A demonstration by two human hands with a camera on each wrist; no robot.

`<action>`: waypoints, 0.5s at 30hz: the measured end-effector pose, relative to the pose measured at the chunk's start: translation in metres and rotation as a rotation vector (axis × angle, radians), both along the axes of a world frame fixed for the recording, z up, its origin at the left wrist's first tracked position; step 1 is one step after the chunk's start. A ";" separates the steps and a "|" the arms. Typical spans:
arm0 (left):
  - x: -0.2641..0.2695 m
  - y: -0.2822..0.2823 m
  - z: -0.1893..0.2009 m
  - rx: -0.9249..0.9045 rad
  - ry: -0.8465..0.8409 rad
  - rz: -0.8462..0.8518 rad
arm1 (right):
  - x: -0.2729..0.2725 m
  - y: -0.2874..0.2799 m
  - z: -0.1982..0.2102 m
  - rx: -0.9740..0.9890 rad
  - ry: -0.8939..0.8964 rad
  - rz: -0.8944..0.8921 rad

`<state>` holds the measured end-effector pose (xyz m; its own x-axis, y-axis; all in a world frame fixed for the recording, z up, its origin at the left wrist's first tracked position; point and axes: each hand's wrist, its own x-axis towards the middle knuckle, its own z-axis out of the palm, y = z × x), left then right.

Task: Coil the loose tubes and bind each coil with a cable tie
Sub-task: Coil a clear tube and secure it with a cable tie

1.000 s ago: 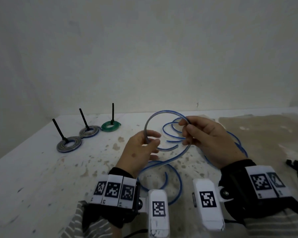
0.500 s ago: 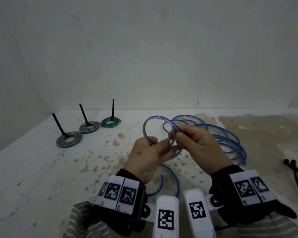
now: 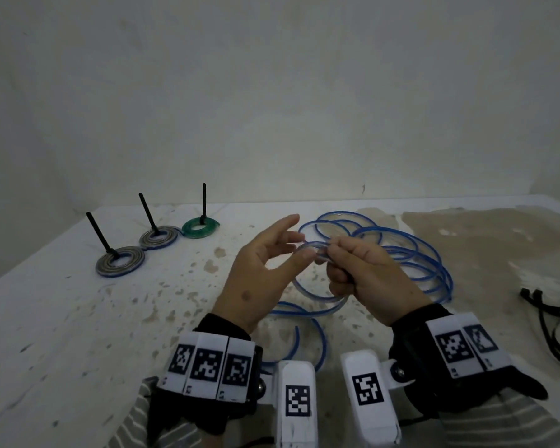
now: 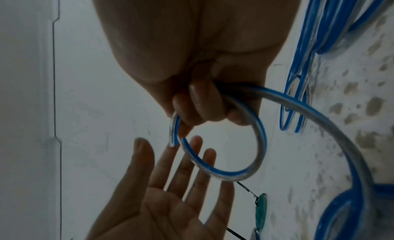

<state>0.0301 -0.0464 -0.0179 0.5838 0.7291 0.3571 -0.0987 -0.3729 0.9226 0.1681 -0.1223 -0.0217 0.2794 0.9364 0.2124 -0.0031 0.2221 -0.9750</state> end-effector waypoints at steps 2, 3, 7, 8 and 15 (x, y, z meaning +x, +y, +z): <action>0.001 -0.003 0.002 0.067 0.034 -0.025 | -0.002 -0.001 0.000 -0.021 -0.072 0.004; 0.000 -0.004 0.002 0.092 0.057 -0.039 | -0.002 -0.001 0.000 -0.022 -0.113 -0.012; -0.004 -0.002 0.003 0.071 0.156 -0.099 | 0.000 -0.002 -0.002 -0.009 -0.339 -0.094; -0.006 -0.002 0.003 0.050 0.192 -0.115 | -0.001 -0.002 -0.002 -0.008 -0.387 -0.098; -0.006 0.000 0.003 -0.045 0.300 -0.189 | -0.005 -0.002 -0.004 0.005 -0.524 -0.074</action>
